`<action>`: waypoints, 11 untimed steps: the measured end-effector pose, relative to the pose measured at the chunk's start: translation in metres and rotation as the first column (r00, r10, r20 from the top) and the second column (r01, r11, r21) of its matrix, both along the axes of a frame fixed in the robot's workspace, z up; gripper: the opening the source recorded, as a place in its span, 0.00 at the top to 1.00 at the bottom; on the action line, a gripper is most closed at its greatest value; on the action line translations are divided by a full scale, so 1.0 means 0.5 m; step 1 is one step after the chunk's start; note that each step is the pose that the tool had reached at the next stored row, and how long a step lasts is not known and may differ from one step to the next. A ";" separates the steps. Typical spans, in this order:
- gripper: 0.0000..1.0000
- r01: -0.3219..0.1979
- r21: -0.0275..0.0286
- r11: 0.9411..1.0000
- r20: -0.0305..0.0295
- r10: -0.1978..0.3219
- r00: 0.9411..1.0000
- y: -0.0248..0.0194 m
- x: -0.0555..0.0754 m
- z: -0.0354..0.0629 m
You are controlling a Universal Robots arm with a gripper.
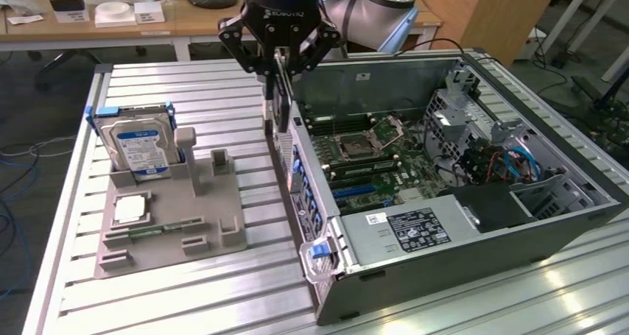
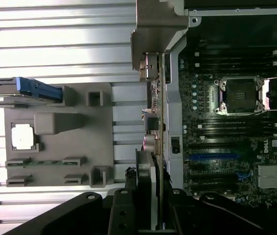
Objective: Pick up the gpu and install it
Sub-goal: 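Pick up the gpu and move the gpu toward the slot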
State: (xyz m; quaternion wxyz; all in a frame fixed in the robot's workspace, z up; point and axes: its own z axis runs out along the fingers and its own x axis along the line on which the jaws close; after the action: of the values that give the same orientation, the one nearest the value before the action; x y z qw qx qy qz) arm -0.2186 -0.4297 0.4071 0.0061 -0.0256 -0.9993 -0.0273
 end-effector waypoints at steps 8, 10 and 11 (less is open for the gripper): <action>0.72 0.000 0.000 1.000 0.000 0.000 1.000 0.0000 0.020 0.000; 0.72 0.000 0.000 1.000 0.000 0.000 1.000 0.0000 0.025 0.000; 0.72 0.000 0.000 1.000 0.000 0.000 1.000 0.0000 0.028 0.000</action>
State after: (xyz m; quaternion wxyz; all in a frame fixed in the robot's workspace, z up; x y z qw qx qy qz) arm -0.2047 -0.4297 0.4069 0.0060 -0.0257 -0.9993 -0.0273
